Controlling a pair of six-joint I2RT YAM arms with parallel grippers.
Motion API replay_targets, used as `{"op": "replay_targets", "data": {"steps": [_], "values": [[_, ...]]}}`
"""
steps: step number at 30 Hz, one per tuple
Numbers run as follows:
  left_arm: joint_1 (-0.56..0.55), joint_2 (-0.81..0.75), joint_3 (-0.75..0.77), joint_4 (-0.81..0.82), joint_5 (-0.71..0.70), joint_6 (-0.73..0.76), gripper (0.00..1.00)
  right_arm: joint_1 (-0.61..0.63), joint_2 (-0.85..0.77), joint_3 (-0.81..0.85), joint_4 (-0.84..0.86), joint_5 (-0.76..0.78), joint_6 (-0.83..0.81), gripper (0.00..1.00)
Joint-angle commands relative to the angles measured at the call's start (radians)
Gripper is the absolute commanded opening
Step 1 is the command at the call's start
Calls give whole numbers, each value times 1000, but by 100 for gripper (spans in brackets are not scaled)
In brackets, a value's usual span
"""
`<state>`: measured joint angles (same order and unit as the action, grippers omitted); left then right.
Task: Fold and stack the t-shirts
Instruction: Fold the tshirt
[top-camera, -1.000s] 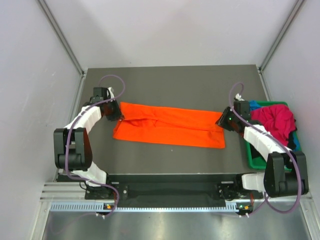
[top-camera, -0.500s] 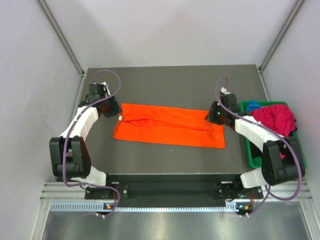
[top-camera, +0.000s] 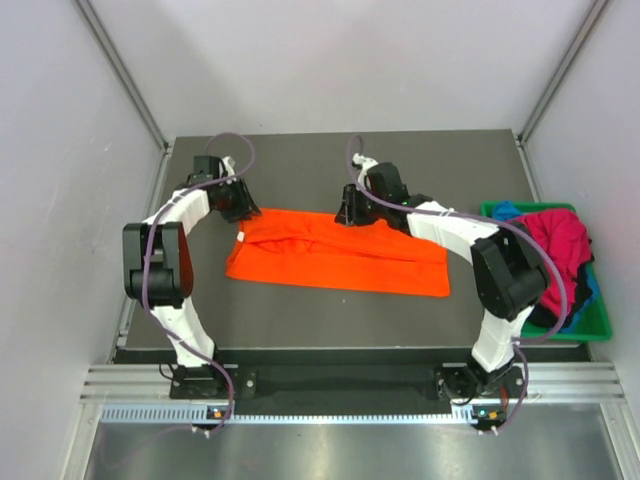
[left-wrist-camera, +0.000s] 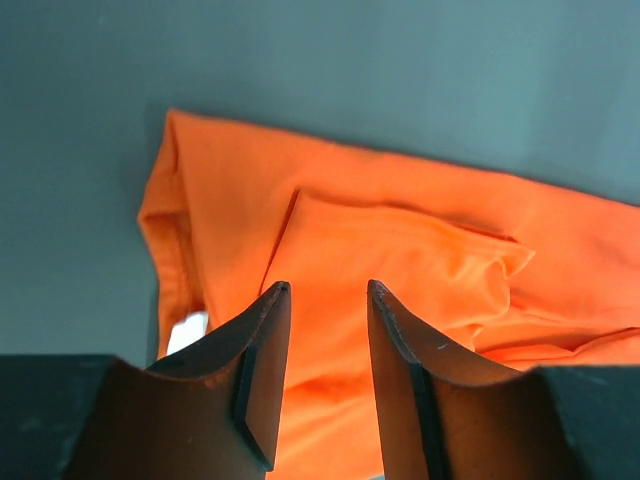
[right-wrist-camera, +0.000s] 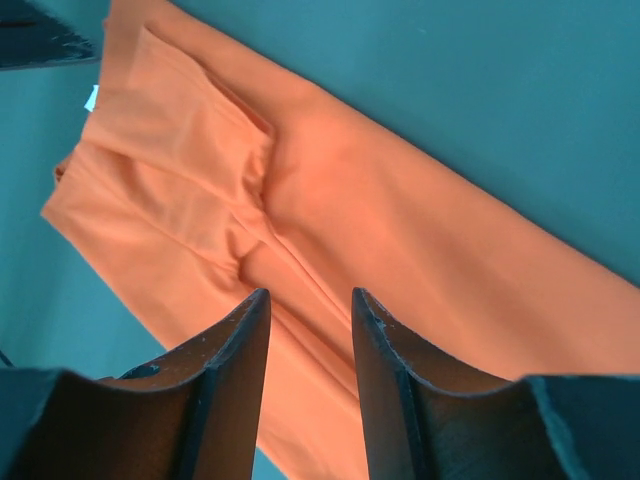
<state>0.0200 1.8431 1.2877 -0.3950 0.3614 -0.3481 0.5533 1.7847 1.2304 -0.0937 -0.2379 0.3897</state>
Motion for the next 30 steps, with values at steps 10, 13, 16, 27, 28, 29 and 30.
{"op": "replay_targets", "data": {"steps": [10, 13, 16, 27, 28, 29, 30], "values": [[3, 133, 100, 76, 59, 75, 41, 16, 32, 17, 86, -9, -37, 39], [5, 149, 113, 88, 74, 80, 41, 16, 24, 1, 118, -8, -31, 39], [3, 154, 116, 90, 99, 84, 41, 16, 21, -6, 121, -3, -34, 39], [0, 121, 110, 74, 159, 86, 14, 16, 16, -20, 115, 8, -26, 39], [0, 113, 107, 73, 165, 81, 10, 16, 15, -26, 115, 6, -25, 39], [-2, 105, 105, 71, 168, 80, 6, 16, 9, -28, 115, 8, -23, 39], [-2, 88, 102, 58, 168, 77, 0, 17, 5, -31, 114, 6, -22, 39]]}}
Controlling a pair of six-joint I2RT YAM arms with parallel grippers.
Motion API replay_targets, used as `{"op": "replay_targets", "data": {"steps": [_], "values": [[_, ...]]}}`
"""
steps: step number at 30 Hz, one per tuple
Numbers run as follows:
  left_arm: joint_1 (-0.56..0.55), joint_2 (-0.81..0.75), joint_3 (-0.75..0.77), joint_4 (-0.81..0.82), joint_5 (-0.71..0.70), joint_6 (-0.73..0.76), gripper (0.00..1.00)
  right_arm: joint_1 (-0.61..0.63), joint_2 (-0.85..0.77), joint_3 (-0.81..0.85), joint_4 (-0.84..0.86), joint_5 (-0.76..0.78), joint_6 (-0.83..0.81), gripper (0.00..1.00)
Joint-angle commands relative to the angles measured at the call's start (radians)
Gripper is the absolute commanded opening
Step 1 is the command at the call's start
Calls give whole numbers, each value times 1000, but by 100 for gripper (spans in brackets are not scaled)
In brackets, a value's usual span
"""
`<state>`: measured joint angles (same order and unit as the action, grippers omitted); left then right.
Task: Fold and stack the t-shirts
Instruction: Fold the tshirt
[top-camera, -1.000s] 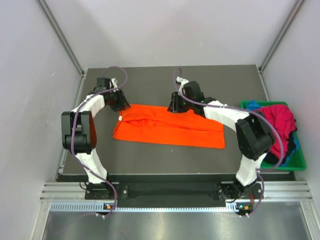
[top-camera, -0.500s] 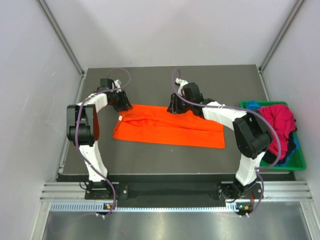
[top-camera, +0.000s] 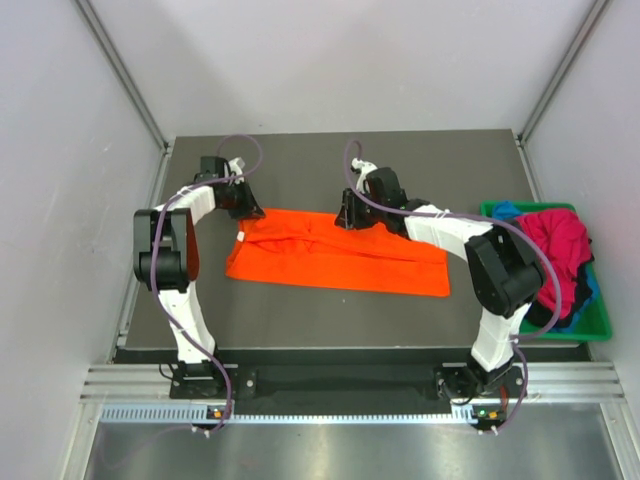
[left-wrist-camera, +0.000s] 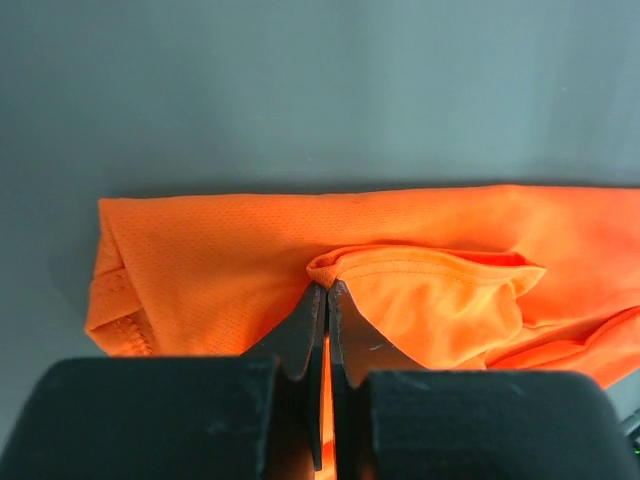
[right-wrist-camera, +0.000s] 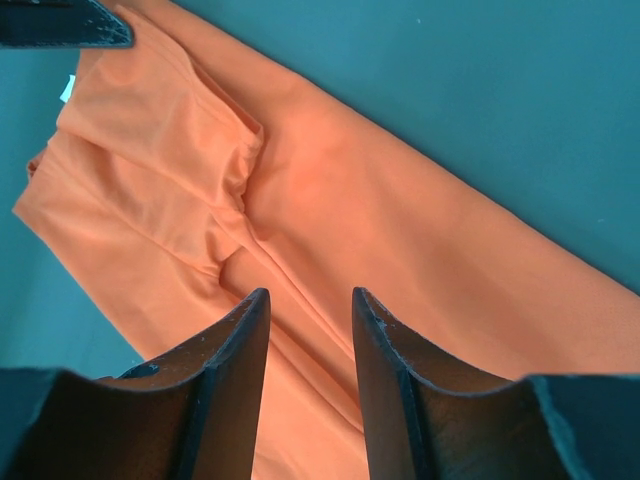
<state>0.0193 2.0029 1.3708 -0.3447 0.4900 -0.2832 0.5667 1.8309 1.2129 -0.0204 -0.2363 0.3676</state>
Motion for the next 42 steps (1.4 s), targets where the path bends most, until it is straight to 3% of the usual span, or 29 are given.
{"op": "replay_targets", "data": {"steps": [1, 15, 23, 28, 36, 42], "values": [[-4, -82, 16, 0, 39, 7, 0, 2, -44, -16, 42, 5, 1, 39], [-62, -374, -240, -93, -11, -33, 1, 4, -108, -68, 33, 15, 22, 39], [-127, -519, -406, -122, -143, -57, 4, 6, -153, -119, 36, 20, 30, 39], [-156, -572, -437, -161, -160, -50, 15, 7, -170, -136, 25, 29, 25, 39], [-163, -707, -424, -226, -349, -71, 26, 5, -180, -154, -4, 54, 24, 39], [-162, -744, -395, -117, -423, -137, 39, 6, -177, -148, -32, 68, 14, 39]]}}
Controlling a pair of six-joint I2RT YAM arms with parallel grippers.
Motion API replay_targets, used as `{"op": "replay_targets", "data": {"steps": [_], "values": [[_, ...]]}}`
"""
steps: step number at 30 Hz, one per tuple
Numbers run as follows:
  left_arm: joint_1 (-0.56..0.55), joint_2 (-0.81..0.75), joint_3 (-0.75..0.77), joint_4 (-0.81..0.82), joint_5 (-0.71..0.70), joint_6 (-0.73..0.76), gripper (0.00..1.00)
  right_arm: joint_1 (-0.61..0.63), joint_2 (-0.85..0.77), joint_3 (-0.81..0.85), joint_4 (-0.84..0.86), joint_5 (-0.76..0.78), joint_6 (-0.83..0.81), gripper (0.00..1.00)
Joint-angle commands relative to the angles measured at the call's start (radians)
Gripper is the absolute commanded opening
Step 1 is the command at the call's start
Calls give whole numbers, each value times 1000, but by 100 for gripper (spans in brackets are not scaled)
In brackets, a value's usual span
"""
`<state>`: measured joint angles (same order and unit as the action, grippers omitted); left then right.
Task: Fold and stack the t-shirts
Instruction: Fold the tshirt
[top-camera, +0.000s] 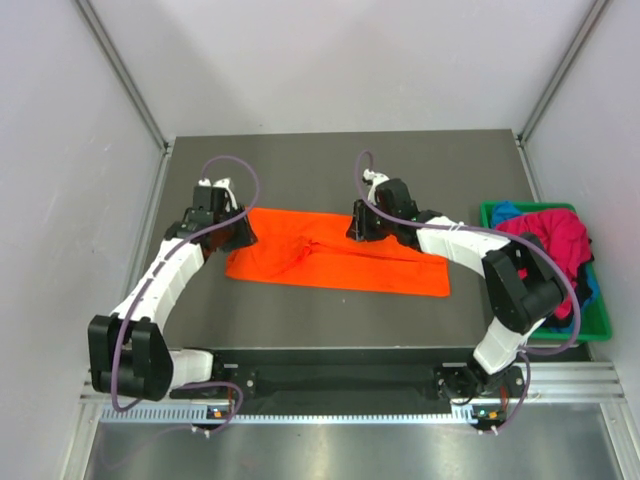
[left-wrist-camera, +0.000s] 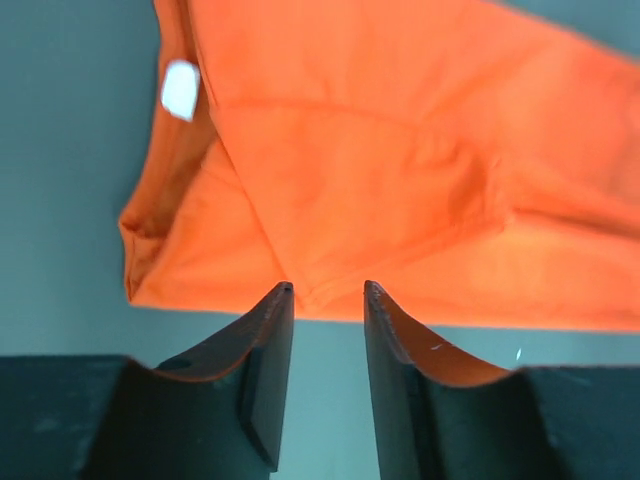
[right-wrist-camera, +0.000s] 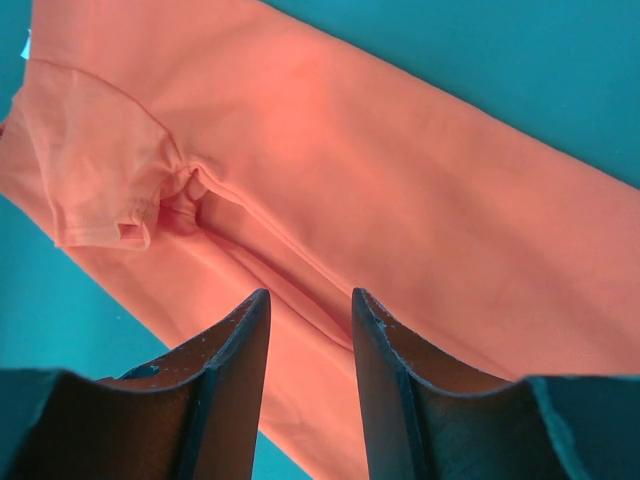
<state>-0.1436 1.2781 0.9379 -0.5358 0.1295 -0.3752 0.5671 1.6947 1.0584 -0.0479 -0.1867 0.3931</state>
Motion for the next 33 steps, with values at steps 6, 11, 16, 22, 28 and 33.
{"op": "replay_targets", "data": {"steps": [6, 11, 16, 22, 28, 33], "values": [[1, 173, 107, 138, 129, -63, 30, 5, -53, 12, -29, 30, -23, 39], [-71, 314, 124, 217, 265, -79, 24, 5, -61, 12, -47, 47, -28, 39], [-160, 375, 119, 270, 256, -103, 23, 5, -66, -3, -61, 55, -19, 39], [-240, 412, 78, 260, 124, -102, 23, 5, -66, -26, -50, 62, -16, 39], [-258, 431, 36, 293, 93, -111, 24, 5, -59, -34, -46, 67, -8, 39], [-263, 452, 42, 318, 131, -139, 24, 5, -73, -28, -61, 72, -2, 39]]}}
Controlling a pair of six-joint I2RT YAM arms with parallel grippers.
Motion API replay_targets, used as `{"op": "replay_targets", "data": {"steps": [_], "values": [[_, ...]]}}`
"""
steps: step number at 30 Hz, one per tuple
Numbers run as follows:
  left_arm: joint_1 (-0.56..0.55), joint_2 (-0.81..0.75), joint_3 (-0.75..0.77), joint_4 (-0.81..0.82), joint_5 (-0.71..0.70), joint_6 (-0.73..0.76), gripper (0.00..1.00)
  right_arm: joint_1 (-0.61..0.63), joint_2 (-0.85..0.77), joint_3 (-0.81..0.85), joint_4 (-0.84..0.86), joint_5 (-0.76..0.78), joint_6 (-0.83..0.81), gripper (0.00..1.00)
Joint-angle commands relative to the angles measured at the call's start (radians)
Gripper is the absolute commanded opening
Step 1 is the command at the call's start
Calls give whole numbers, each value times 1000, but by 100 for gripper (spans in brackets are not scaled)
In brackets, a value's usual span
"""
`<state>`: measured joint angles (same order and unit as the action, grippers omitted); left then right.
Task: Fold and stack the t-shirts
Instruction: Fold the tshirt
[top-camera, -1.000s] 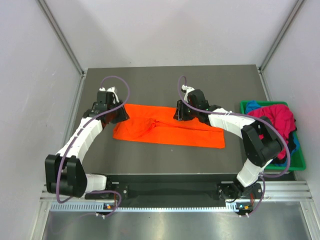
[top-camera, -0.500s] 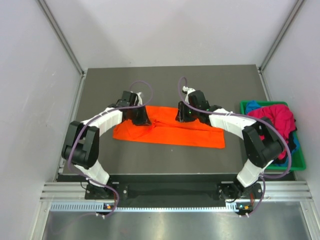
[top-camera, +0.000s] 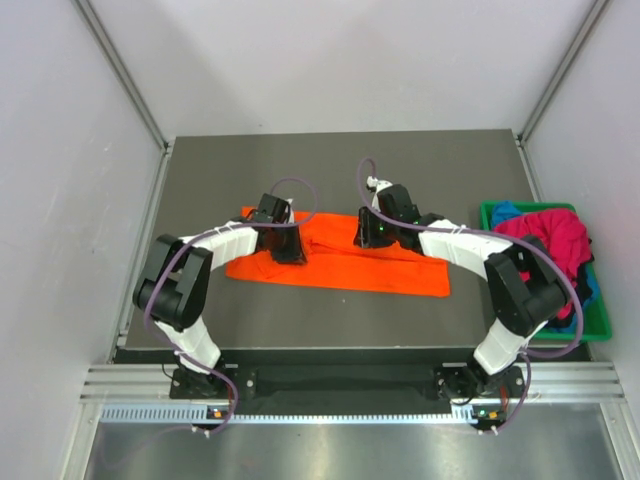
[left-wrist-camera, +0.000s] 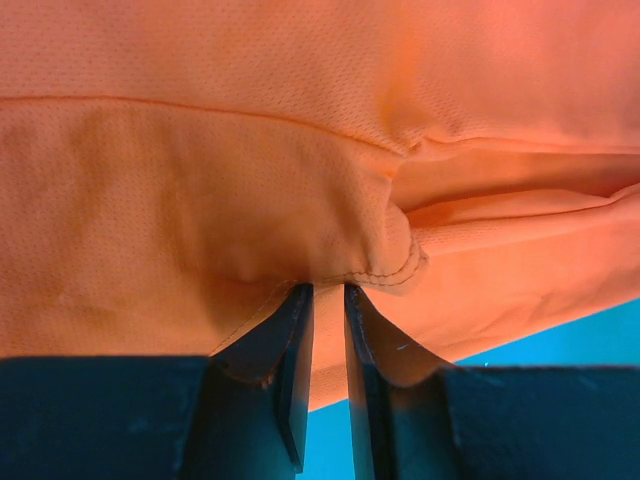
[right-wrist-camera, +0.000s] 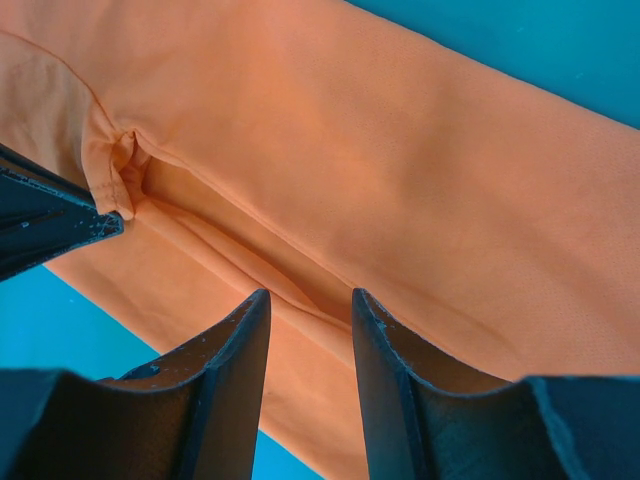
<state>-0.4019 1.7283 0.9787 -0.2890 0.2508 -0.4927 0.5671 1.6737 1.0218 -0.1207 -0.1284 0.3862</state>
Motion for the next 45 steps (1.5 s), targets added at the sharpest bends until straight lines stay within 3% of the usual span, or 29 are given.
{"op": "replay_targets", "data": {"steps": [1, 6, 12, 14, 19, 24, 32, 41, 44, 45], "values": [[-5, -3, 8, 71, 16, -23, 24, 5, -55, 11, 9, 16, 5, 39], [-6, -39, 75, -13, 6, -20, 24, 8, -77, 18, -16, 15, 19, 39], [31, -122, 172, -232, -230, -17, 27, 69, -57, 46, 42, 15, 115, 37], [89, -131, 196, -269, -242, 5, 28, 102, -26, 104, 41, 44, 135, 38], [326, -125, 201, -227, -118, 14, 32, 184, 113, 237, 36, 61, 189, 41], [439, -11, 268, -182, -27, 11, 34, 234, 225, 385, -28, 105, 224, 43], [479, 151, 367, -93, 30, 23, 34, 255, 287, 409, -39, 118, 243, 49], [488, 237, 426, -81, 77, 68, 34, 278, 340, 396, -27, 96, 258, 47], [488, 240, 422, -72, 91, 72, 31, 280, 345, 367, -2, 102, 270, 45], [486, 244, 422, -76, 90, 71, 24, 280, 343, 360, 6, 99, 270, 44]]}}
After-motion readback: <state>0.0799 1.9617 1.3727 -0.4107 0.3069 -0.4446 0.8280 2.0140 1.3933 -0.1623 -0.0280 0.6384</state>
